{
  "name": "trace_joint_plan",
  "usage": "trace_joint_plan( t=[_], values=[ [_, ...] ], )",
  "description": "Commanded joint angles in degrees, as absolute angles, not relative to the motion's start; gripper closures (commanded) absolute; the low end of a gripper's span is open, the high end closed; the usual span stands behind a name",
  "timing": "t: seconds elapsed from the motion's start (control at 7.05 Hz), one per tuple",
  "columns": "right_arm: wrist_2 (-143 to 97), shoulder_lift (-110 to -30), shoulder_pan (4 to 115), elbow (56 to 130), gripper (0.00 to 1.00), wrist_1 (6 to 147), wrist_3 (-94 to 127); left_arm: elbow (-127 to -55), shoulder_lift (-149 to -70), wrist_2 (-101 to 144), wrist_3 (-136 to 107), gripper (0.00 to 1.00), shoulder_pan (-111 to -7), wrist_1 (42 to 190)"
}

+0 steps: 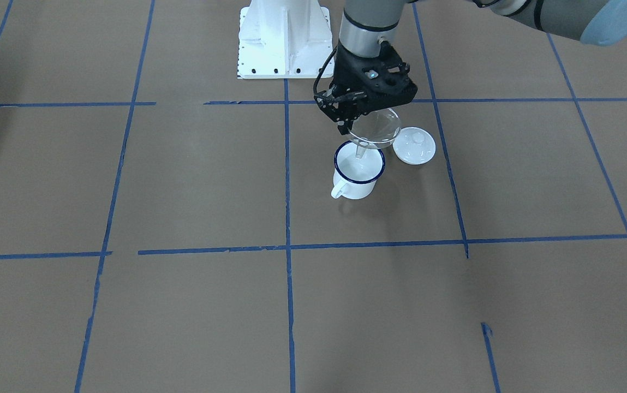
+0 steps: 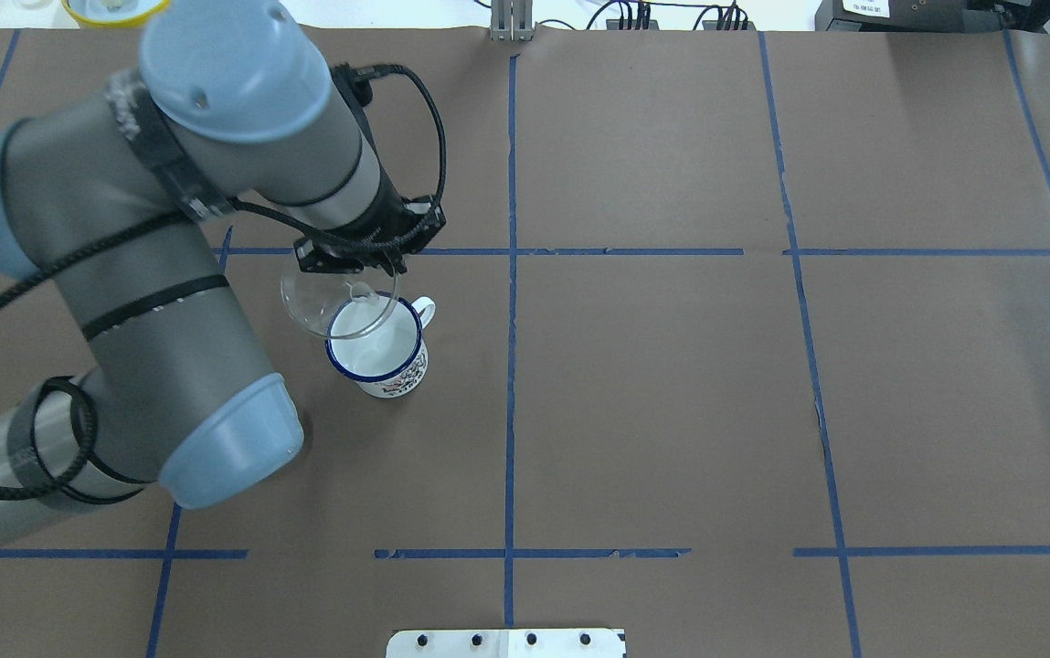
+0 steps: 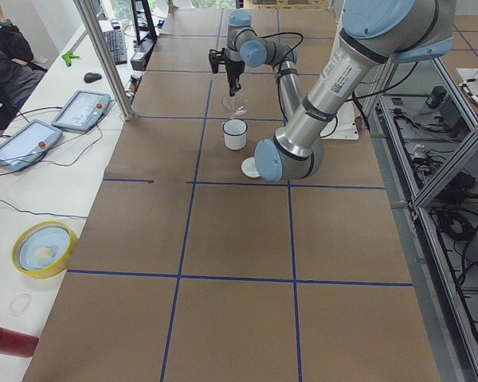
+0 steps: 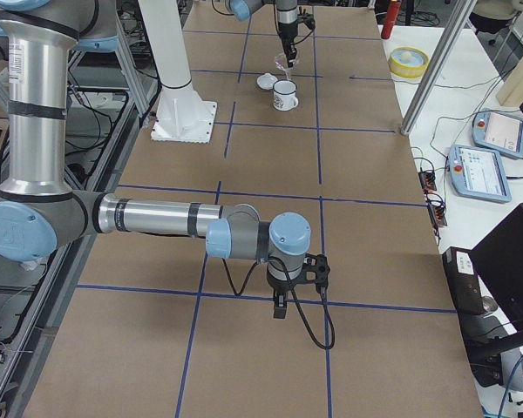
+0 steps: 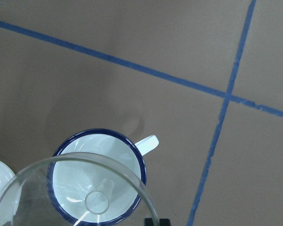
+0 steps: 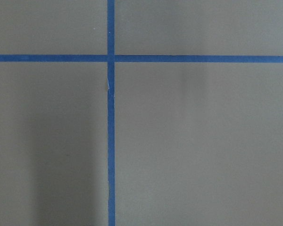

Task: Remove funnel from cup
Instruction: 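Close the left gripper on the funnel and lift it out of the mug, then carry the funnel farther from the robot and set it on the table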

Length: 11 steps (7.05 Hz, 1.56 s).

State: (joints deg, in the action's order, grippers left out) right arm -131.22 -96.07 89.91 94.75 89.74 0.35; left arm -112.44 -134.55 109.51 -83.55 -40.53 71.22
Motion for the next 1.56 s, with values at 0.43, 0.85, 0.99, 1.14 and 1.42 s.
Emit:
trace_joint_plan(
  t=[0.43, 0.85, 0.99, 1.14, 1.42],
  values=[
    [-131.2, -96.1, 89.9, 94.7, 0.00, 89.7, 0.4, -94.6, -125.2, 84.2, -116.0, 1.00, -49.7, 118.1],
    [-131.2, -96.1, 89.9, 94.7, 0.00, 89.7, 0.4, -69.1, -125.1, 71.4, -124.6, 1.00, -47.1, 149.5],
    [-131.2, -96.1, 89.9, 94.7, 0.00, 89.7, 0.4, -67.4, -124.0, 71.0, -125.8, 1.00, -45.6, 151.7],
    [-131.2, -96.1, 89.9, 94.7, 0.00, 89.7, 0.4, -65.1, -124.0, 68.8, -126.6, 1.00, -44.0, 152.7],
    [-131.2, -96.1, 89.9, 94.7, 0.00, 89.7, 0.4, -63.2, -124.0, 67.1, -127.8, 1.00, -41.8, 154.1]
  ],
)
